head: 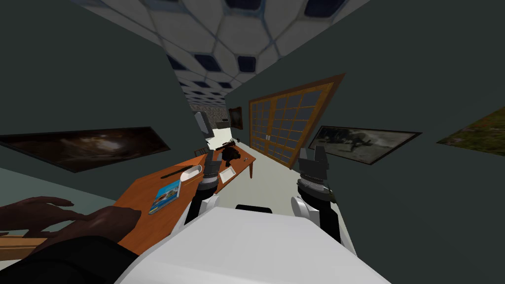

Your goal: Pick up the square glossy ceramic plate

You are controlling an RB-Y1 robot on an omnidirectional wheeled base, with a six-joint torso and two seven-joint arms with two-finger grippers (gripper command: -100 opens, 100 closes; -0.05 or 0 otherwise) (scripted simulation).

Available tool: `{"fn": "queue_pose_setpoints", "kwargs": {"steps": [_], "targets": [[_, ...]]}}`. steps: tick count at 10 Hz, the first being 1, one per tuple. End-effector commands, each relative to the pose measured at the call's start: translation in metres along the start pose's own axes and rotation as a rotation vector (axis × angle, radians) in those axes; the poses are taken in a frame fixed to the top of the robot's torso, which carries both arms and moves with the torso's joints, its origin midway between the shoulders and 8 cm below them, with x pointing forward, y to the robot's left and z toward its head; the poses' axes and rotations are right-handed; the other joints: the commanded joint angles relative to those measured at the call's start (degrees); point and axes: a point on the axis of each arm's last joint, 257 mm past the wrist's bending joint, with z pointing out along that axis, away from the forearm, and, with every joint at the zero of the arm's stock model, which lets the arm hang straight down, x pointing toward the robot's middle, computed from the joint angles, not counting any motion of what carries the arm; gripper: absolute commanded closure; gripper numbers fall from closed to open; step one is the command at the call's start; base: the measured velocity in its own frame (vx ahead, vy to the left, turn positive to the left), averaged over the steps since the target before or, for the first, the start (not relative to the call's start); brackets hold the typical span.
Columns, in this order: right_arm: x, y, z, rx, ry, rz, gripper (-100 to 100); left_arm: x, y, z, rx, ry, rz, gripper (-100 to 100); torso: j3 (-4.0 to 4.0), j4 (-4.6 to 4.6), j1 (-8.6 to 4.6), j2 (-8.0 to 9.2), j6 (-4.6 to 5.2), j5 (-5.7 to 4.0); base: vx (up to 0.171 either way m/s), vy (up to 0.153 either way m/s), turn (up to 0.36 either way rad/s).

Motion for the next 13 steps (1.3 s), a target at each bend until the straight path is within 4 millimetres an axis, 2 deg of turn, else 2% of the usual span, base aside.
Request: {"fn": "queue_pose_setpoints", "kwargs": {"steps": [1,7,13], "targets": [[0.0,0.0,0.0,0.0,0.0,0.0,0,0.001,0.012,-0.002,-0.026,0.025,0.009,-100,0.0,0.0,0.0,0.0,0.0,0.0,0.008,-0.012,0.01],[0.0,0.0,0.0,0.0,0.0,0.0,0,-0.013,0.087,-0.018,-0.201,0.049,0.033,-100,-0.08,-0.03,-0.1,-0.13,0.0,-0.02,0.03,-0.03,0.017],[0.0,0.0,0.0,0.0,0.0,0.0,0,-0.043,0.169,-0.046,-0.407,0.016,0.045,-100,-0.11,-0.04,-0.07,-0.18,0.0,-0.02,0.043,-0.027,0.018]]}}
